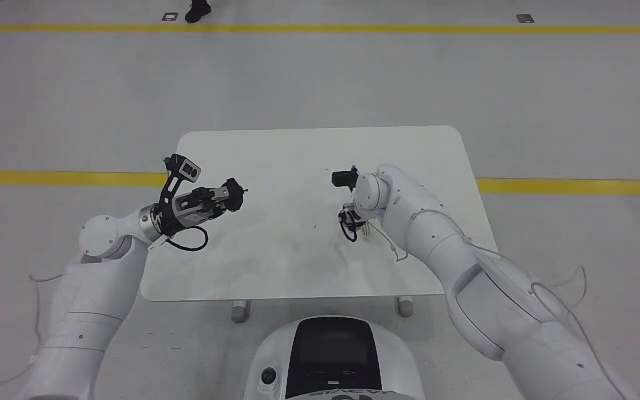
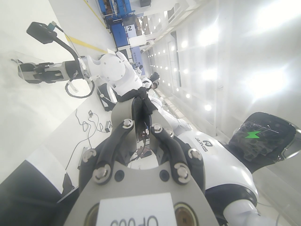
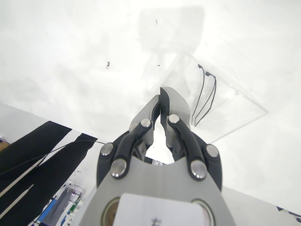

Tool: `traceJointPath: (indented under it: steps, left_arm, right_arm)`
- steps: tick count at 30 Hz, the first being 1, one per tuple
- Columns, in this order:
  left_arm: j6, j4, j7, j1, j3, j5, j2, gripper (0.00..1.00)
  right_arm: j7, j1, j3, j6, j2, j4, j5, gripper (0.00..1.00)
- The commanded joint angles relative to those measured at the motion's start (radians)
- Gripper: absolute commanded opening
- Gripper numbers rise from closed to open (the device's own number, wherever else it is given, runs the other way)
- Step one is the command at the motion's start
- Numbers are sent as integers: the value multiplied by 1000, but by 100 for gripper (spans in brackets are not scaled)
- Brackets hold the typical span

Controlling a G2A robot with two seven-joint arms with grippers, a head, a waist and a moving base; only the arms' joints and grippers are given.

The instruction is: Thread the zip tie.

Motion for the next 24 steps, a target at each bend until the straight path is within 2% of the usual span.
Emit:
traceJointPath:
  steps: [1,6,11,17,24]
  left_arm:
    - [0,0,0,0,0,0,0,0]
    - [0,0,0,0,0,0,0,0]
    - [0,0,0,0,0,0,0,0]
    - [0,0,0,0,0,0,0,0]
    - [0,0,0,0,0,0,0,0]
  right_arm:
    - [16,5,-2,-21,-6,12,5,0]
    - [27,15,-7,-34,-19,40,0,0]
    - [-33,24,-5,18,-27,60,-22,0]
    - [-32,20,-23,62,-36,56,-76,0]
    - [-32,15,-35,97,-47,59,-119,12]
